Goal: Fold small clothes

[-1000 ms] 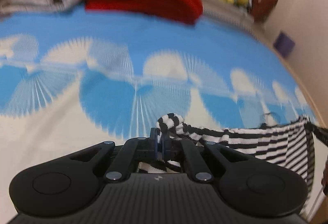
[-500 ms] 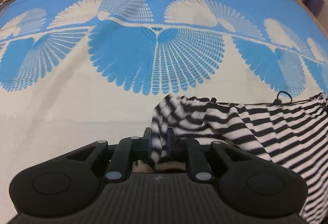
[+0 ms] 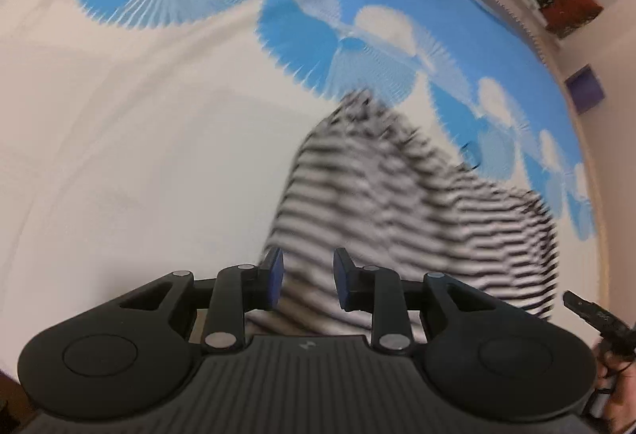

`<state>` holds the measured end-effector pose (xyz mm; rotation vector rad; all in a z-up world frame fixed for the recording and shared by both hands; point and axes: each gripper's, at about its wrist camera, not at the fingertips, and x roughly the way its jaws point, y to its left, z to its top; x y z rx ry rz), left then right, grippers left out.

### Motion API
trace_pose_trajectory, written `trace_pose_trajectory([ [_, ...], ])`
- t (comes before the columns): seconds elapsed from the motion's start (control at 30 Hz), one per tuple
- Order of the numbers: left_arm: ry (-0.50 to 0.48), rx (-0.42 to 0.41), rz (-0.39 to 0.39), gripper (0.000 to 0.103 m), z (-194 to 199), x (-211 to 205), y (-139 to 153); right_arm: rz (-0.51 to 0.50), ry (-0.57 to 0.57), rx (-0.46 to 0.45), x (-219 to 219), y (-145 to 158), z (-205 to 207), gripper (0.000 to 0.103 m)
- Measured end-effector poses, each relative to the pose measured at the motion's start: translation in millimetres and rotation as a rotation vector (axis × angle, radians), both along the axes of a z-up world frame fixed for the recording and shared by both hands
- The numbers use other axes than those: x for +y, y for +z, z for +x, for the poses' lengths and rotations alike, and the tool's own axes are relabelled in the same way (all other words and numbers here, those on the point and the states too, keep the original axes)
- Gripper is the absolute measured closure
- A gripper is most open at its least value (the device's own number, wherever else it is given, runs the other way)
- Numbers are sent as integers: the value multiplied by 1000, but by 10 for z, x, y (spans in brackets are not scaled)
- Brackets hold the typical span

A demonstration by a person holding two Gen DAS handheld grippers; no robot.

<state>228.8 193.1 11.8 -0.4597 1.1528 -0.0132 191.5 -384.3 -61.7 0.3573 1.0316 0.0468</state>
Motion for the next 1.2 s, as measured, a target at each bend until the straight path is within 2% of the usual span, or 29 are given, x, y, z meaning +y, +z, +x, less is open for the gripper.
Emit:
trace_pose_trajectory([
  [0.03,1,20,-15,73,-58,20,-142,16,3,37,-3,-79,-25,63],
  [0.1,15,150,-49,73,-70,54,-408,45,16,114,-17,-229,-30,63],
  [0.13,27,134,-67,71,-73,75,-421,53,23,135,-21,-284,-37,63],
  [0.23,-5,112,-22,60,-24,52,-412,27,64,200,28,-421,-40,63],
  [0.3,-3,143,-24,60,-14,53,-487,4,99,229,77,-486,-48,63],
  [0.33,-5,157,-40,63,-8,61,-527,-11,117,236,107,-508,-58,63],
  [0.37,-18,159,-58,80,-18,56,-554,-21,127,237,117,-511,-55,67],
  [0.4,-45,144,-70,98,-19,42,-547,-23,132,230,119,-511,-61,94],
  [0.43,-71,111,-53,100,-26,17,-491,-6,139,218,113,-495,-74,101],
  [0.47,-56,46,-15,101,-39,32,-379,14,132,189,85,-448,-89,102],
  [0.5,-12,-44,-16,101,-85,99,-226,37,108,139,30,-358,-119,102],
  [0.53,34,-130,-72,101,-147,199,-84,85,55,73,-73,-236,-157,103],
  [0.57,58,-177,-95,101,-202,263,2,157,-8,14,-204,-128,-214,103],
  [0.6,55,-174,-52,101,-237,270,21,220,-62,-28,-327,-55,-280,103],
  [0.63,32,-112,31,101,-240,239,-47,234,-97,-45,-416,-19,-343,103],
  [0.67,10,-17,80,101,-226,205,-192,204,-112,-29,-455,-31,-377,103],
  [0.7,-4,94,96,101,-216,182,-377,171,-120,21,-474,-105,-380,103],
  [0.73,-20,155,104,100,-209,167,-487,154,-122,75,-477,-194,-362,103],
  [0.83,-81,217,188,103,-196,55,-573,51,-71,222,-367,-443,-309,103],
  [0.9,-86,246,236,102,-200,17,-587,-7,-28,244,-266,-477,-295,103],
  [0.93,-79,226,257,102,-197,5,-551,-36,-20,245,-225,-467,-290,103],
  [0.97,-71,165,265,102,-197,7,-451,-86,-29,244,-195,-447,-282,103],
  [1.0,-71,85,254,102,-206,1,-330,-143,-39,227,-160,-405,-264,98],
  [1.03,-80,-2,218,101,-218,-10,-200,-185,-47,179,-139,-324,-255,98],
  [1.07,-94,-85,151,97,-231,-24,-80,-194,-55,111,-127,-224,-255,98],
  [1.1,-109,-130,91,95,-232,-76,-21,-178,-56,42,-115,-137,-265,96],
  [1.13,-134,-151,38,90,-238,-136,-1,-145,-44,-14,-93,-63,-275,94],
  [1.2,-212,-122,-3,79,-240,-271,-74,-64,15,-68,-2,-12,-270,83],
])
